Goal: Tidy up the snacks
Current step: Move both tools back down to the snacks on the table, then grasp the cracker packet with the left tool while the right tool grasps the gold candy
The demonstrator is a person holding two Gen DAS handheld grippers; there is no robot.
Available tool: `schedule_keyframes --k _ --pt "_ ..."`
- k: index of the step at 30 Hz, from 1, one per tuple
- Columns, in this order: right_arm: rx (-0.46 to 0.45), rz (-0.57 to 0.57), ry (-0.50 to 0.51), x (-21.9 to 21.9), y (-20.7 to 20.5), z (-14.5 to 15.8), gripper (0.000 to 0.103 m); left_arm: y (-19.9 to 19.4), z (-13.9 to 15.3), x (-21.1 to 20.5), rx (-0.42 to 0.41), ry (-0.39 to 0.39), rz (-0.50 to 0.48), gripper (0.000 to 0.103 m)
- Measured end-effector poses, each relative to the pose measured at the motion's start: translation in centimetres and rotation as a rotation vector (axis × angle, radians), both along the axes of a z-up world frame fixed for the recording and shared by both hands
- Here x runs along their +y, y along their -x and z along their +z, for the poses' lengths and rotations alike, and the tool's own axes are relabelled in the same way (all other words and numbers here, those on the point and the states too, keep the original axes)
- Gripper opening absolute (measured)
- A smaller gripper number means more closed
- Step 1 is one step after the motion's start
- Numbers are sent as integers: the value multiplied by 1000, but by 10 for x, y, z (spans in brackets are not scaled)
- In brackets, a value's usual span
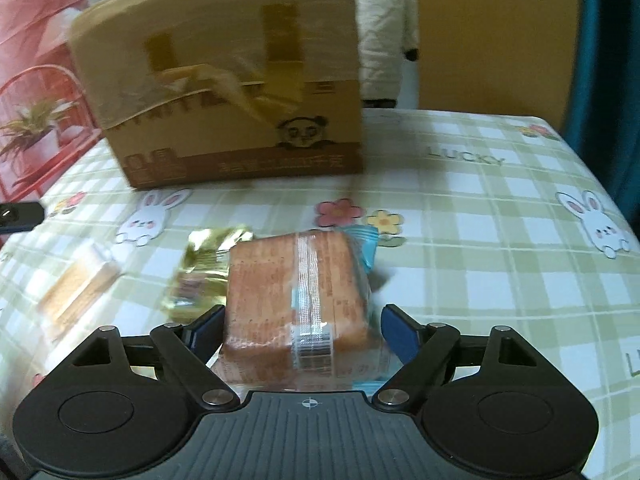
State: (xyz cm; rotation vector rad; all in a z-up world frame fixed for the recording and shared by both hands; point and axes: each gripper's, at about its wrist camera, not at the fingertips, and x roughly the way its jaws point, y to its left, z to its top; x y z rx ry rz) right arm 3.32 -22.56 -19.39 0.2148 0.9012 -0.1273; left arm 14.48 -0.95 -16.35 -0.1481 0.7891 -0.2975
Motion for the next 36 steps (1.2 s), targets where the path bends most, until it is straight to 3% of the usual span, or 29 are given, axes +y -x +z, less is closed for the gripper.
schedule_keyframes --k 8,15,20,28,36 --pt "-5 -4 20 -5 -5 -1 78 1 -10 4 27 -3 -1 47" --pt "-90 10 69 1 -4 25 77 0 -14 7 28 4 -15 48" --pt "-140 64 43 16 -15 43 73 -1 -11 10 9 -8 -25 48" --pt "-69 213 -7 69 -52 23 67 -1 -16 27 13 15 4 48" --pt "35 131 36 74 -75 -5 65 -2 -23 38 18 32 6 48"
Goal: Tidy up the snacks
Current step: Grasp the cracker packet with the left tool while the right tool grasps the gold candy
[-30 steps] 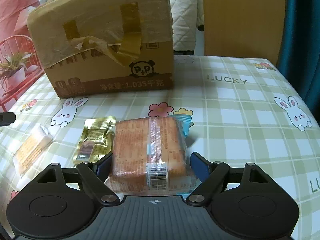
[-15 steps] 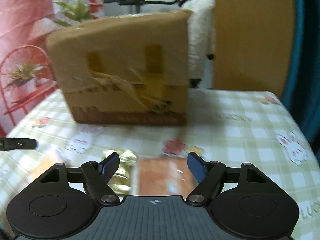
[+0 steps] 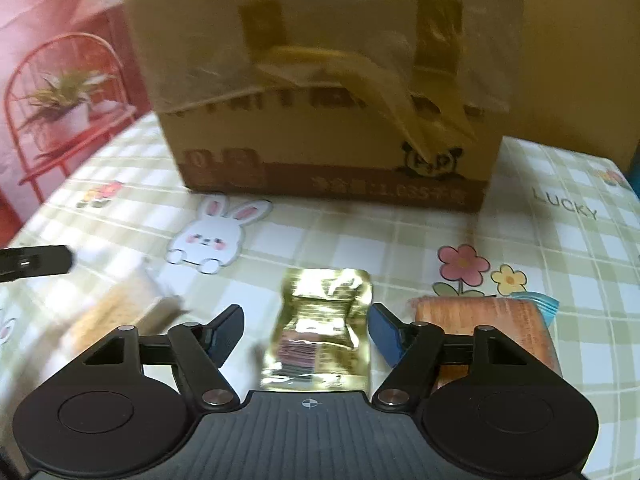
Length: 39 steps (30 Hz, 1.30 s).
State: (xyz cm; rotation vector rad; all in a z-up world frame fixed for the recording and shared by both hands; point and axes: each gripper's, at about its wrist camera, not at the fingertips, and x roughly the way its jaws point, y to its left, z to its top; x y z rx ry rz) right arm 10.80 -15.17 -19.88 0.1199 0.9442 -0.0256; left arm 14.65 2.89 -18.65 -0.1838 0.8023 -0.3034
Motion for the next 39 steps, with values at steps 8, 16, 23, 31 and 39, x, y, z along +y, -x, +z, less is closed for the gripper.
schedule_keyframes --k 8,16,23,31,39 --pt "49 21 64 12 -9 -12 64 -1 -4 0 0 7 -16 48" --pt "39 26 66 9 -10 -11 49 1 -4 4 3 9 -19 48" --pt "-25 51 38 10 2 5 42 5 -3 3 -2 -5 -35 50" --pt "-103 45 -3 3 13 26 42 8 -11 3 27 -18 -66 64" --pt "-144 54 2 2 30 34 42 4 -26 -32 10 -145 -145 65"
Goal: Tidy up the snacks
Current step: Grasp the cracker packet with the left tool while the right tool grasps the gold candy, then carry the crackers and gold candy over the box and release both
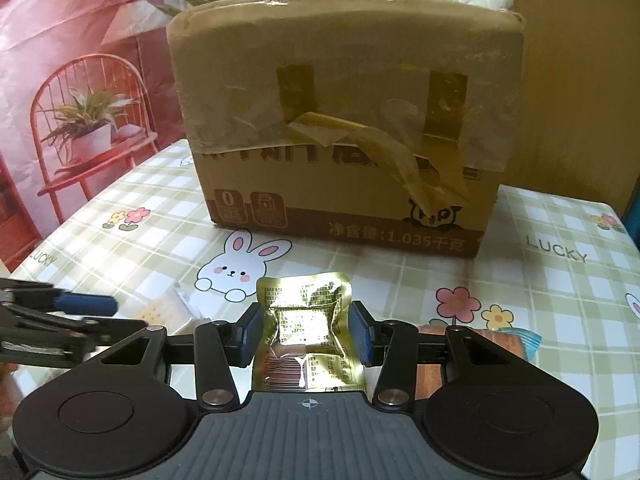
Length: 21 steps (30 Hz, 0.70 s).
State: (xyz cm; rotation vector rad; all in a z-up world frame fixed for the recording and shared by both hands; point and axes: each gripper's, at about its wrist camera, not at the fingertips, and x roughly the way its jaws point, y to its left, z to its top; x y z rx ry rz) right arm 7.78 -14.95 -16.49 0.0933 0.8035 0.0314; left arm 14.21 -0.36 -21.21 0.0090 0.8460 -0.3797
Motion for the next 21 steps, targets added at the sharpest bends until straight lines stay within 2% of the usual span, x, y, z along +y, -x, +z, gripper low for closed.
schedule_keyframes --k 5,7,8,11,14,17,21 --pt "-2 -23 -11 -8 6 -1 42 -2 -12 -22 3 -61 -21 64" --pt "-6 -29 -14 -12 8 0 42 -2 -13 -27 -7 -100 -1 60" --pt "-10 -32 -17 -14 9 0 42 -1 -12 -28 -10 -104 2 51" --pt "-23 -43 -28 -18 11 1 42 0 -6 -26 -8 -60 -7 49" --pt "-45 -54 -38 -24 11 7 43 2 6 -23 -43 -51 12 49" --pt "-81 -60 -55 -30 9 17 43 -2 29 -17 -91 -11 34 49" --pt "-172 -65 -55 -37 4 46 43 -9 67 -15 -191 24 61 49"
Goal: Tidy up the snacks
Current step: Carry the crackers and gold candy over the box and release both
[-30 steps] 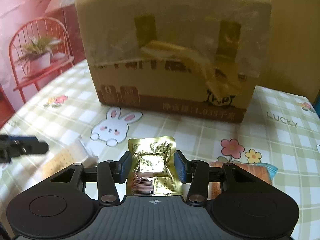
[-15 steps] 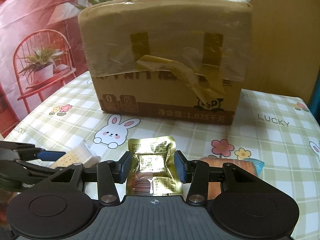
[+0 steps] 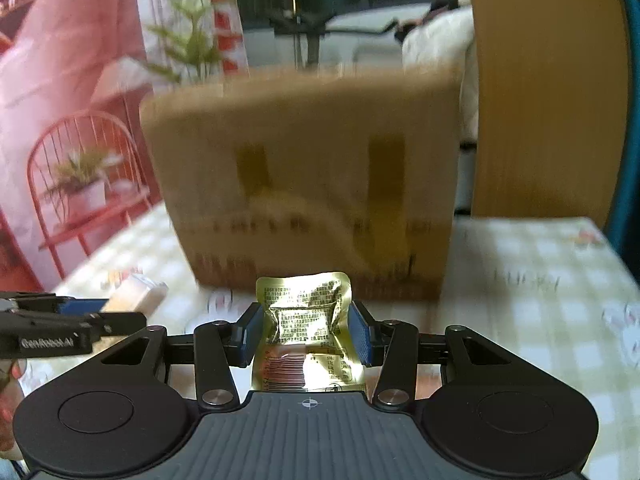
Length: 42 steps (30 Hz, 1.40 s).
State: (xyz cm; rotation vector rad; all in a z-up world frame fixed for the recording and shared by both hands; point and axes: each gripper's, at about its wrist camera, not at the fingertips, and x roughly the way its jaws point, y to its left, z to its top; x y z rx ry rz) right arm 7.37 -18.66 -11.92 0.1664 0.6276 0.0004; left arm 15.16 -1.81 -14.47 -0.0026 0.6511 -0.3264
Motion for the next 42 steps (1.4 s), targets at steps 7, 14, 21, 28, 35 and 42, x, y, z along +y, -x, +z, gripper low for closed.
schedule_keyframes --k 7,14,21,28,35,42 --pt "-169 -7 33 -19 -16 57 43 -19 63 -1 -155 47 4 49" --pt "-273 -10 69 -52 -65 103 43 -58 110 -20 -256 67 -15 49" --pt "-258 -21 104 -75 -129 105 43 -111 127 -46 -295 65 -36 49" --pt "-198 -47 65 -87 -161 80 44 -154 115 -70 -240 28 -40 49" --pt "-171 -72 35 -92 -161 70 54 -161 103 -68 -199 27 -61 56" --pt "-190 -70 18 -88 -131 77 55 -135 107 -57 -196 37 -70 58"
